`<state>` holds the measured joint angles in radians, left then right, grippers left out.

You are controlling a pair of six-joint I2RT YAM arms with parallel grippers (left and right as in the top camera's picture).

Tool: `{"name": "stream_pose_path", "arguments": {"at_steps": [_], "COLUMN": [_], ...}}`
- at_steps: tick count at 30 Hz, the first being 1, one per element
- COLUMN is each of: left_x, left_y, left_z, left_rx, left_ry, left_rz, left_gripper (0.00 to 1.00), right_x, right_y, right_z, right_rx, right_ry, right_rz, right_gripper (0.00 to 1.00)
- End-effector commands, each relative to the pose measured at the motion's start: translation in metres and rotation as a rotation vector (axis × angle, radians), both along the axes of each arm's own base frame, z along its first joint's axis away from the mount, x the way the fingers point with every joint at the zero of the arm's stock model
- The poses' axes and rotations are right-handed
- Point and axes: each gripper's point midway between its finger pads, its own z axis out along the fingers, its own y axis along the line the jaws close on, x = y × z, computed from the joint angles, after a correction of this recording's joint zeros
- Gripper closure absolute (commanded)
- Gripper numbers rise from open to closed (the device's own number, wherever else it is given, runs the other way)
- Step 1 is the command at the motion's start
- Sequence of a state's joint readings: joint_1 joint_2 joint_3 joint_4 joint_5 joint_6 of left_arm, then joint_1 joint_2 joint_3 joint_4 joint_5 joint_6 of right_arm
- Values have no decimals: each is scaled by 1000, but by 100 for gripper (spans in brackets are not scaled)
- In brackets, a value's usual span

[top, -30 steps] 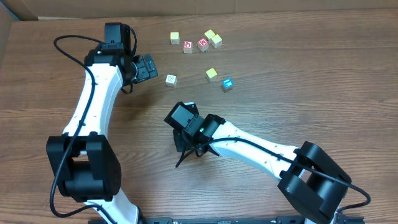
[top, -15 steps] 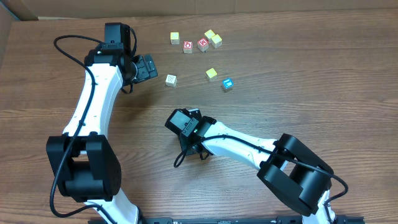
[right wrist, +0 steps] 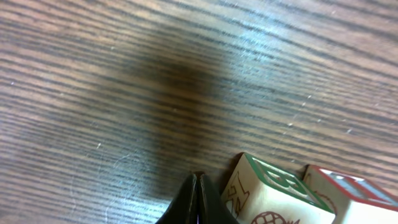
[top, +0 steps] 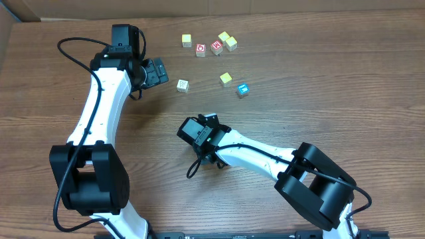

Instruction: Flip 5 blocks

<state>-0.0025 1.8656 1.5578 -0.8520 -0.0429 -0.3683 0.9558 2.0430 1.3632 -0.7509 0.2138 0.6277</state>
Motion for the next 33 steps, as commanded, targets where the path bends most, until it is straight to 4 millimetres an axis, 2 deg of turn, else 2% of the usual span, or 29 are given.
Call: {"name": "stream_pose_path", "arguments": {"at_steps": [1,7,18,22,24,25,26,28,31,33], "left_x": [5,5,5,5,5,5,5,5,5,5], "left_y": [0,0,0,0,0,0,0,0,0,0], "left_z": [4,4,4,4,4,4,4,4,4,4], "left_rx": [2,3,3,3,3,3,3,3,3,3], "left_ry": [-13,-13,-13,-13,-13,-13,-13,-13,-13,-13], "left_rz": [21,21,21,21,21,21,21,21,21,21], "left_gripper": [0,0,0,0,0,0,0,0,0,0], "right_x": [12,14,10,14,23,28,35,50,75,98], "right_y": [1,-2,1,7,4,2,-1,-9,-21,-35], "right_z": [8,9,33,55,73,82,93,113,131,136], "right_rx": [-4,-15,17,71,88,93,97,99,106,111], "right_ry": [-50,-54,-41,-44,-58,-65,-75,-96,-134,-169], "right_rz": [-18,-22,-16,-12,-31,-32,-31,-24,-32,-42], "right_gripper": [96,96,96,96,96,94,86,67,45,36]}}
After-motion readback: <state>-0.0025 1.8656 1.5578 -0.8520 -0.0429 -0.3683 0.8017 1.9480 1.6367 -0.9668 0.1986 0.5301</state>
